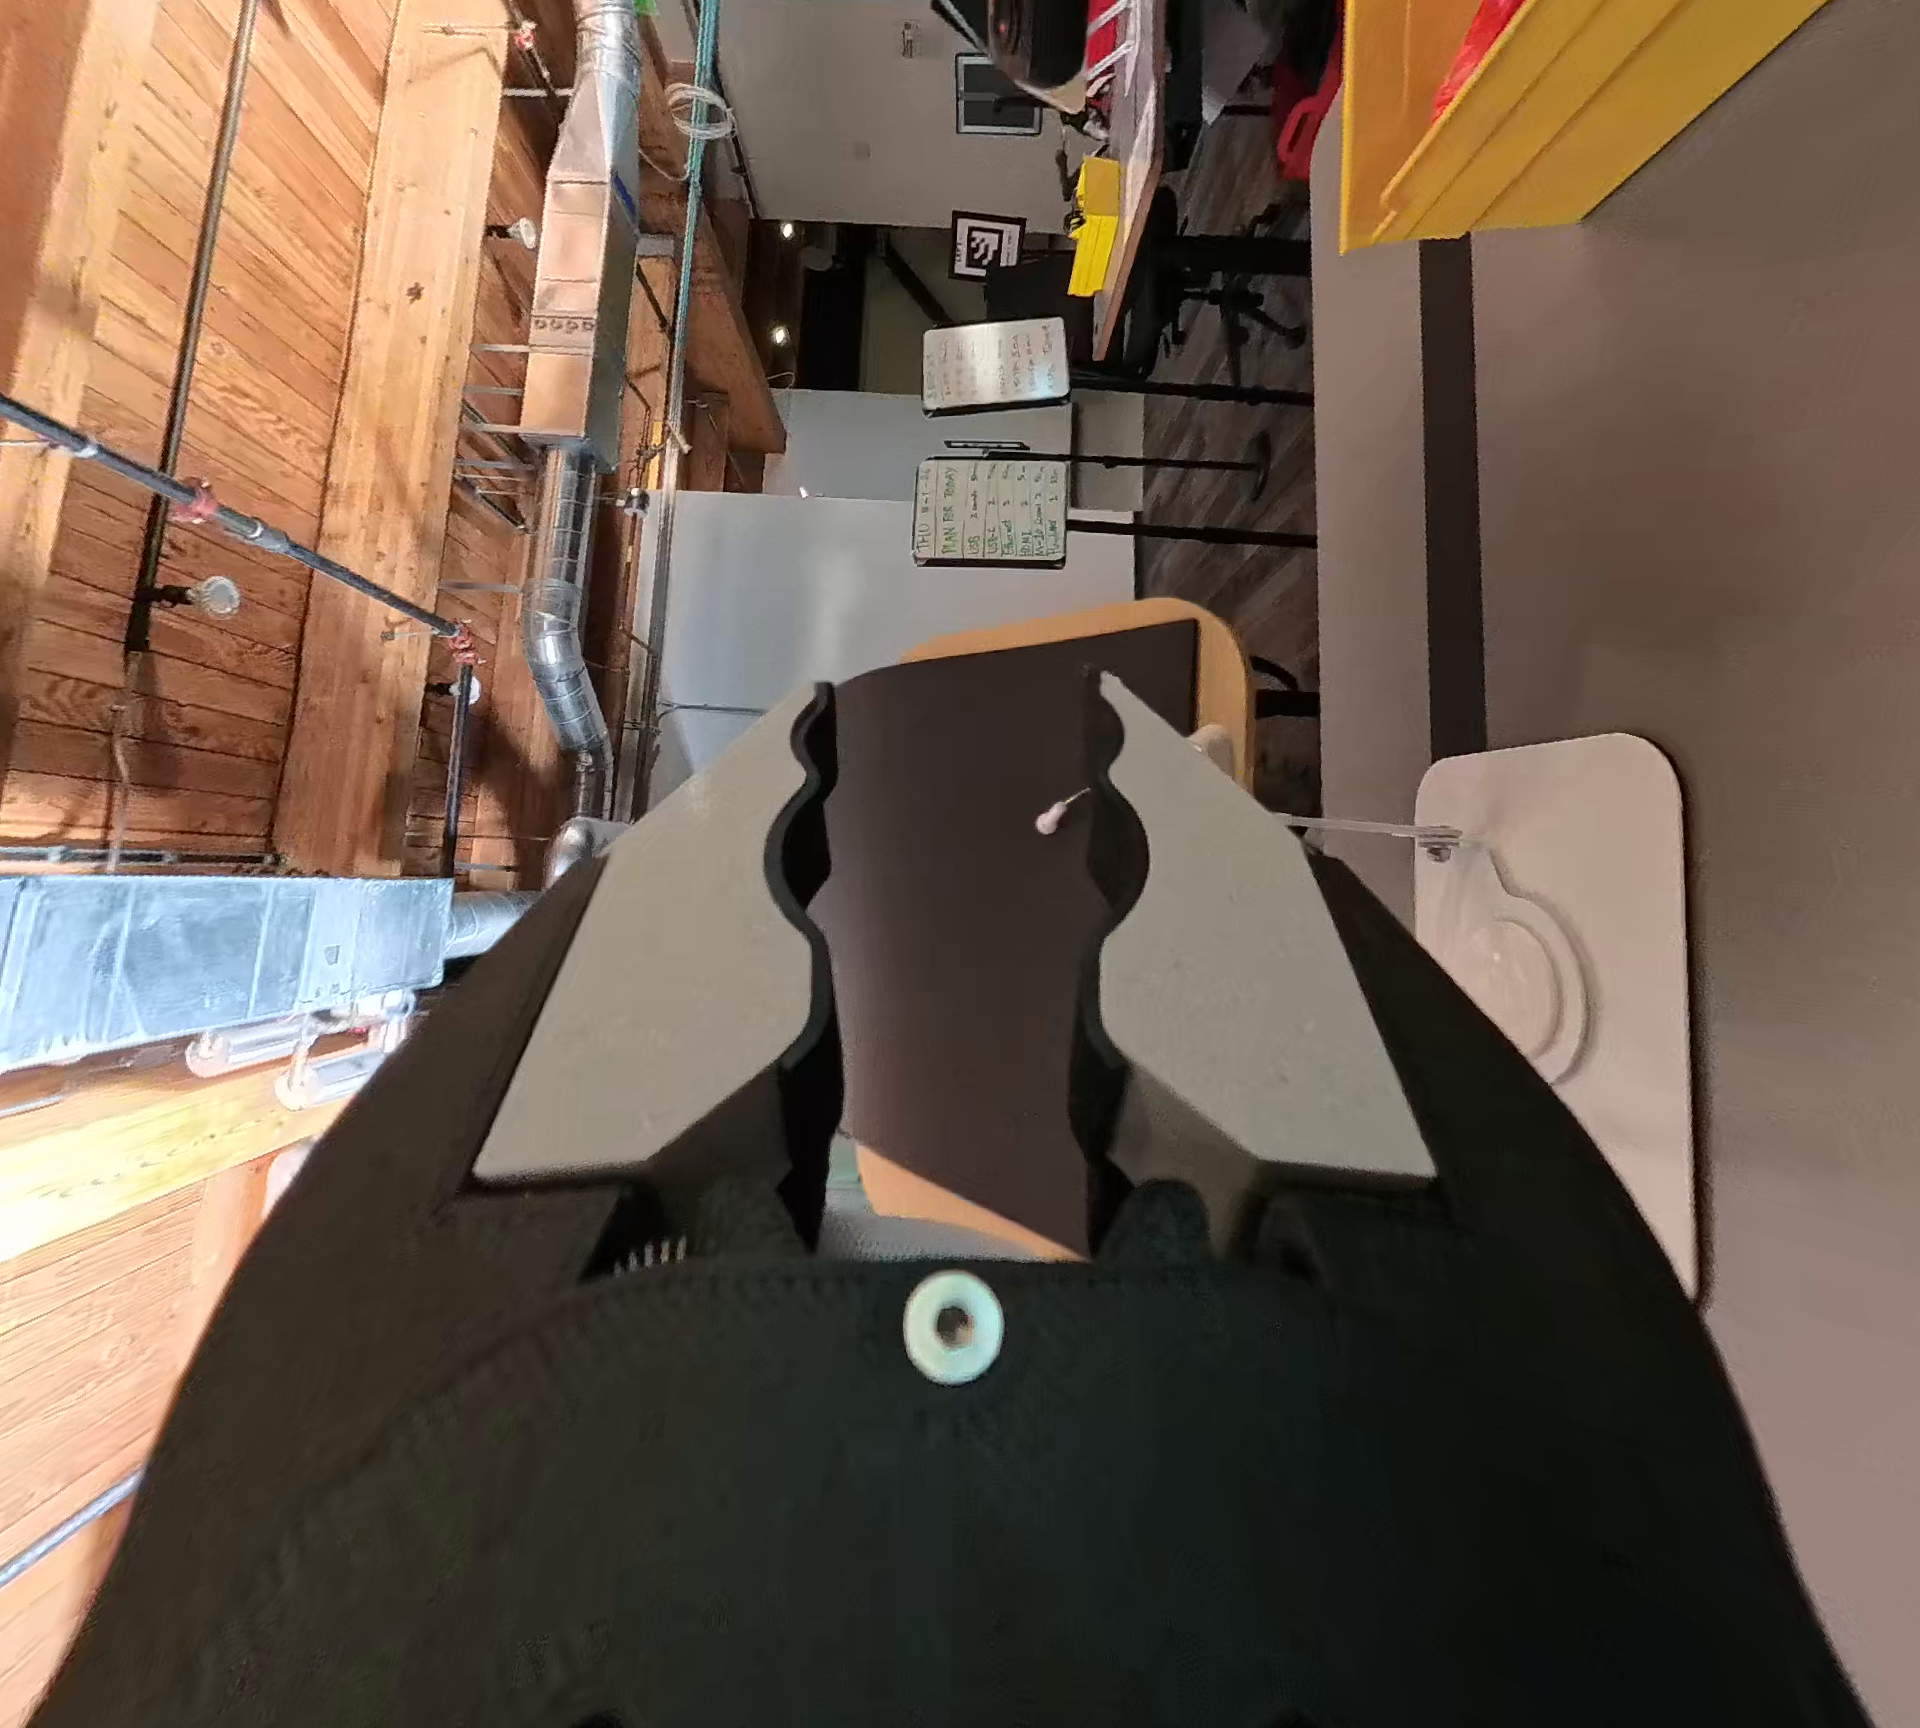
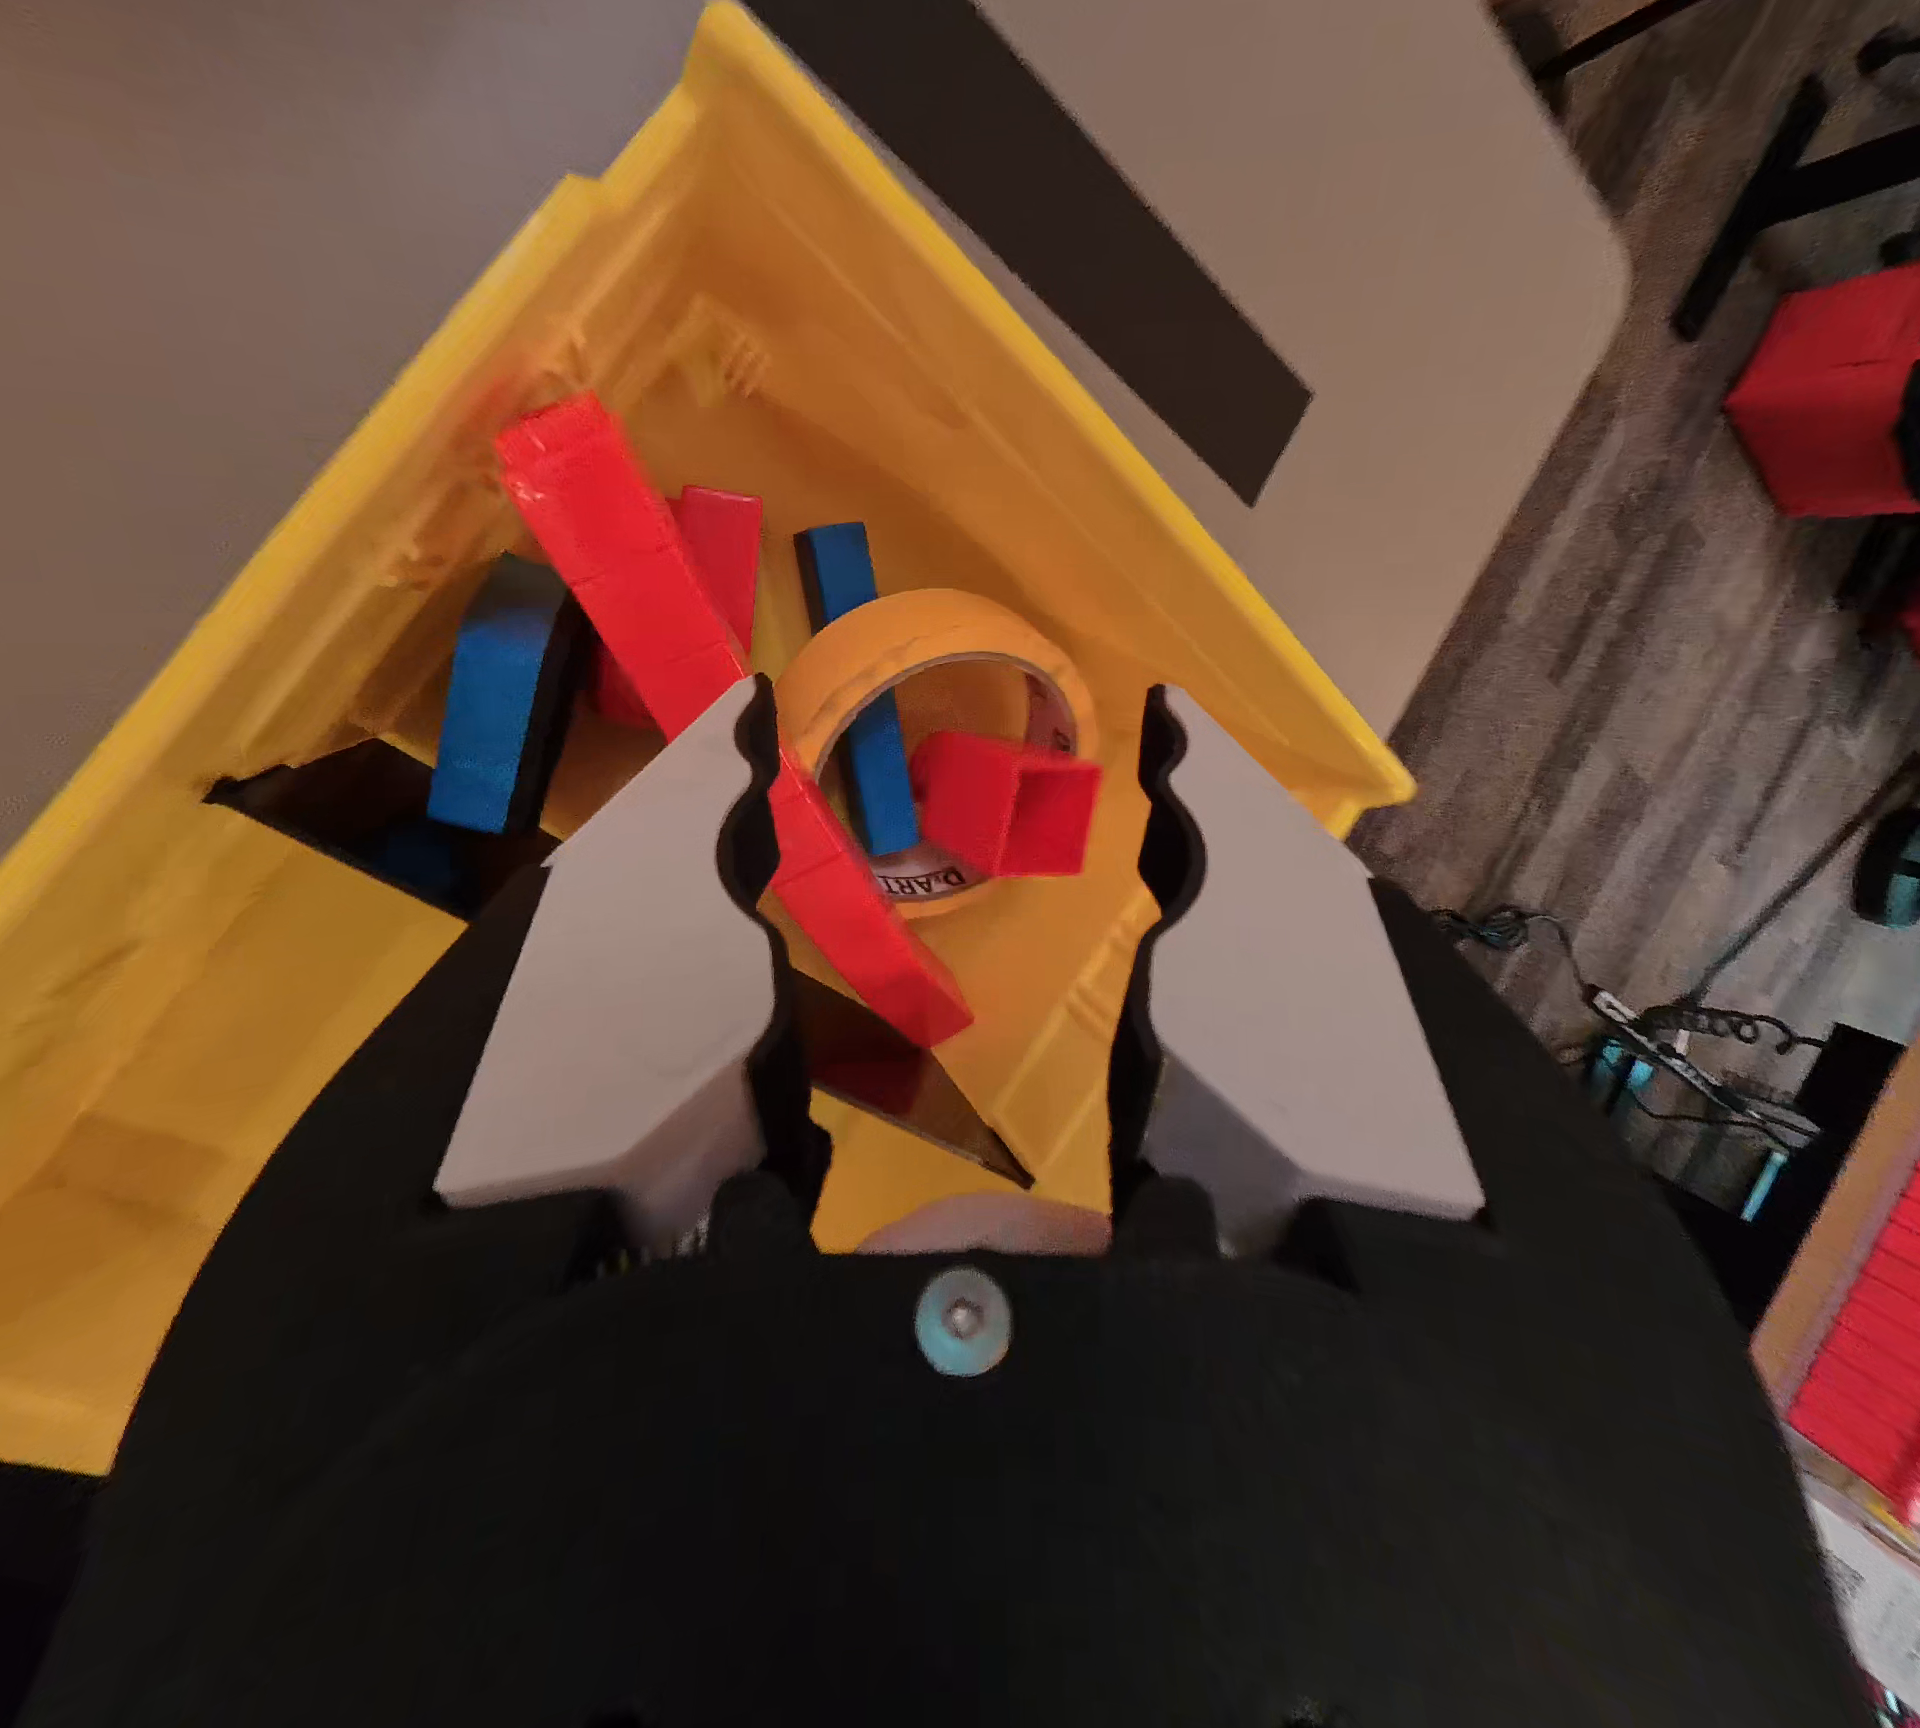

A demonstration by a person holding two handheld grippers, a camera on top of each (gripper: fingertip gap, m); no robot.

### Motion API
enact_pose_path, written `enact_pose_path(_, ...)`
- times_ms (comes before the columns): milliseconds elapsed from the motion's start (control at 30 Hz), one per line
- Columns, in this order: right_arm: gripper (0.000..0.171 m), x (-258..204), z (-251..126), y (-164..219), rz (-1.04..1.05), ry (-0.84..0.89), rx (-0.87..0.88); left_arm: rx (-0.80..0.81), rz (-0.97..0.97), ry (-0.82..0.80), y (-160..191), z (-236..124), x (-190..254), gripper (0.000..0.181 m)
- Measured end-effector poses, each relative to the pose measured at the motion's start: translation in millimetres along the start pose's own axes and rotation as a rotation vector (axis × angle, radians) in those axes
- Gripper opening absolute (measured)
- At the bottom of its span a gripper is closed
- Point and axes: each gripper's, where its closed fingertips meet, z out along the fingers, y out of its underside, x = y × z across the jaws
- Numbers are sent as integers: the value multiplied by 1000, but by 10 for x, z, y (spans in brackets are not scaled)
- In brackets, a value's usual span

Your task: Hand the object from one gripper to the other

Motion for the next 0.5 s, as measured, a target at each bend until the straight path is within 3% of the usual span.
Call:
enact_pose_path(133,67,99,-464,-252,-23,150,89,-79,-37,-46,102,-37,-215,48)
enact_pose_path(233,57,74,-950,-683,-70,300,251,-150,-68,-37,269,-157,-342,50)
enact_pose_path(367,49,-434,-1460,-1306,-223,360,484,-339,-16,-13,717,-558,-414,54)
enact_pose_path(500,46,-1131,-1688,-1770,-377,324,652,-509,-34,7,1251,-1273,-410,54)
